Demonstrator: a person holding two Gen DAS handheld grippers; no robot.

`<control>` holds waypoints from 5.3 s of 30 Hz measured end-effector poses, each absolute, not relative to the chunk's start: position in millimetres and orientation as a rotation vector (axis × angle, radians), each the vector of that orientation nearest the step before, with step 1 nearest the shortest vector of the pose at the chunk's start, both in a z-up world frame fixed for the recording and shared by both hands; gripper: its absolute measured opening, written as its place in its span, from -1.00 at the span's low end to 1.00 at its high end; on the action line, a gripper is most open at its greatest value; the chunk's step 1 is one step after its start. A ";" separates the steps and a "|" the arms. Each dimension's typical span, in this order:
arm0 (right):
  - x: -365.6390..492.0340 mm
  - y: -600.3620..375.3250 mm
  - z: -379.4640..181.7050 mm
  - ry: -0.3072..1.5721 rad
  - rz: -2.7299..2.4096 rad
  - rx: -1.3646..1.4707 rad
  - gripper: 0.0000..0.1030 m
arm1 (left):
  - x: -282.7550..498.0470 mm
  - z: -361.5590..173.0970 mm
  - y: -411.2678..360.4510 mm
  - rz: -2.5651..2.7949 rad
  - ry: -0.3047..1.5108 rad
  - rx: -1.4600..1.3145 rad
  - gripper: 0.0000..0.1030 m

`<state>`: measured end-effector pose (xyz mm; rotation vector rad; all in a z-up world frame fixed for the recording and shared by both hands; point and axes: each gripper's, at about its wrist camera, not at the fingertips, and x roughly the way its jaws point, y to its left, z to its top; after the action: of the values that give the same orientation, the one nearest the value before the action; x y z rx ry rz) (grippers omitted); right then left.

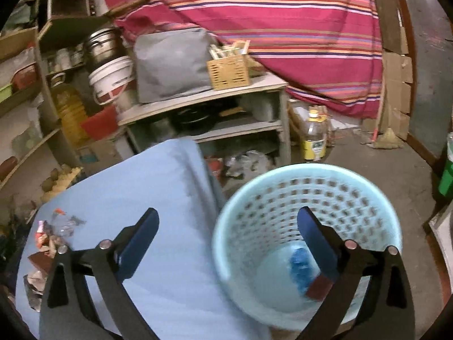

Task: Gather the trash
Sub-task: 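Return to the table and grasp the black mesh cone with the left tool, then grasp the second maroon scouring pad with the right tool while the left tool holds the cone, then carry the cone and pad to the basket and release both inside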

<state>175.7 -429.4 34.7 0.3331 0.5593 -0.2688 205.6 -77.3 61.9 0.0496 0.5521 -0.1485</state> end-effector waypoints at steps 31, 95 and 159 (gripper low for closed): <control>211.9 -278.4 27.8 0.543 -0.157 0.154 0.91 | 186.3 -33.7 42.5 0.060 0.705 -0.064 0.90; 239.8 -96.8 -5.6 0.668 0.287 -0.108 -0.58 | 240.4 -4.1 129.4 0.037 0.686 -0.018 0.44; 144.1 -550.4 12.5 0.596 -0.265 0.311 -0.72 | 232.3 23.7 -340.0 -0.506 0.619 0.106 0.44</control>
<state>144.1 -550.4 12.5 0.3113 0.5956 -0.2646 232.3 -340.0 23.7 0.1061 0.6187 -0.5055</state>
